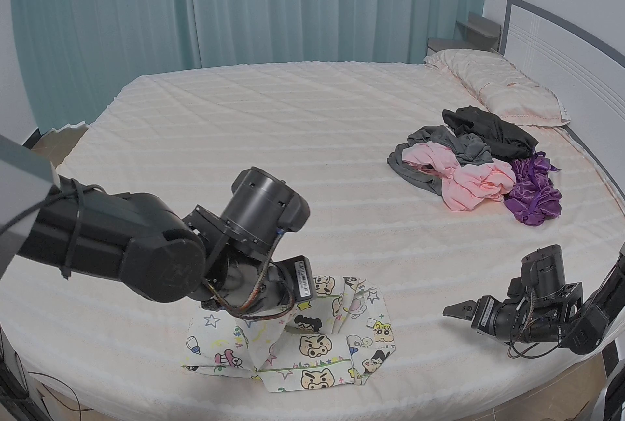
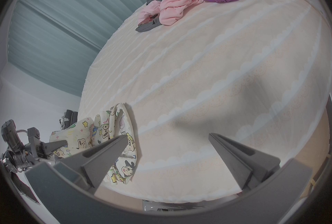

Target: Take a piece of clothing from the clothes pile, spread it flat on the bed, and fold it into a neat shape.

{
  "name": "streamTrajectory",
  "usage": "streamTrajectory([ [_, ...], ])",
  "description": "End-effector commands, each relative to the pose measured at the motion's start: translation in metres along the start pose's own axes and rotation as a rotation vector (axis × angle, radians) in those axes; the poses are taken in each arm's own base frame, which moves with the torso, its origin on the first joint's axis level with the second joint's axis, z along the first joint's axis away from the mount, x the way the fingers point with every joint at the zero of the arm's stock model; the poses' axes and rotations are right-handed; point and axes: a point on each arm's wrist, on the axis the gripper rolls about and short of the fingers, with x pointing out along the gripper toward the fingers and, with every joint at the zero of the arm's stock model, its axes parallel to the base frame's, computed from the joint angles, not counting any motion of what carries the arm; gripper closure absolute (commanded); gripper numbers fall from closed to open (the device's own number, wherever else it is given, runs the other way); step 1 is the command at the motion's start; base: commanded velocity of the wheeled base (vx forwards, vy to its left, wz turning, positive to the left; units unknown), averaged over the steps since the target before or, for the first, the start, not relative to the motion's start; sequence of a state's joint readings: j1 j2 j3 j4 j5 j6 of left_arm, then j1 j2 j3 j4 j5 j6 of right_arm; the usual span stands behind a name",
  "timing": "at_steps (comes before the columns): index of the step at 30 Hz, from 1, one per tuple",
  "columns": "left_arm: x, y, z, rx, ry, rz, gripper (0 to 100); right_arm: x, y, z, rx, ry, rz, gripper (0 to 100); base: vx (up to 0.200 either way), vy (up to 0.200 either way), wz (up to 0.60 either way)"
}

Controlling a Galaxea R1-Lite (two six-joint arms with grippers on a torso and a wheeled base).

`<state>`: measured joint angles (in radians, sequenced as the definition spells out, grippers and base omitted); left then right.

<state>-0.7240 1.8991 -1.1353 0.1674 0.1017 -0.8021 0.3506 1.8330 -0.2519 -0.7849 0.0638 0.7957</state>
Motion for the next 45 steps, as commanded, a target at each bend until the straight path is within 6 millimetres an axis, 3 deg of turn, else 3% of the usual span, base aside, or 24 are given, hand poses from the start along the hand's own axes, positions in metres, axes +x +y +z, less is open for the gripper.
streamTrajectory([
  [1, 0.008, -0.015, -0.009, -0.001, 0.037, -0.053, 100, 0.000, 0.000, 0.000, -0.002, 0.001, 0.001, 0, 0.000, 0.000, 0.00],
  [10, 0.009, -0.027, -0.010, 0.001, 0.021, -0.131, 100, 0.001, 0.001, -0.002, -0.007, 0.007, 0.002, 0, 0.000, 0.000, 0.00],
  [11, 0.009, -0.029, -0.011, -0.004, 0.018, -0.136, 0, 0.001, 0.001, -0.002, -0.007, 0.008, 0.001, 0, 0.000, 0.000, 0.00],
  [23, 0.001, -0.046, -0.016, -0.037, -0.002, -0.209, 0, 0.001, 0.001, -0.002, -0.006, 0.009, 0.002, 0, 0.000, 0.000, 0.00],
  [29, -0.018, -0.040, -0.009, -0.091, -0.030, -0.233, 0, 0.001, 0.001, -0.002, -0.005, 0.008, 0.001, 0, 0.000, 0.000, 0.00],
  [31, -0.023, -0.032, -0.006, -0.106, -0.037, -0.225, 0, 0.001, 0.001, -0.002, -0.006, 0.009, 0.002, 0, 0.000, 0.000, 0.00],
  [36, -0.033, 0.016, -0.001, -0.201, -0.020, -0.165, 0, 0.000, 0.005, -0.001, -0.012, 0.003, 0.019, 0, 0.000, 0.000, 0.00],
  [41, -0.035, 0.059, -0.010, -0.298, 0.023, -0.161, 0, 0.002, 0.021, -0.002, -0.057, -0.027, 0.098, 0, -0.200, 0.000, 0.00],
  [45, -0.035, 0.078, -0.017, -0.326, 0.021, -0.168, 0, 0.003, 0.032, -0.007, -0.092, -0.022, 0.143, 0, -0.050, 0.000, 0.00],
])
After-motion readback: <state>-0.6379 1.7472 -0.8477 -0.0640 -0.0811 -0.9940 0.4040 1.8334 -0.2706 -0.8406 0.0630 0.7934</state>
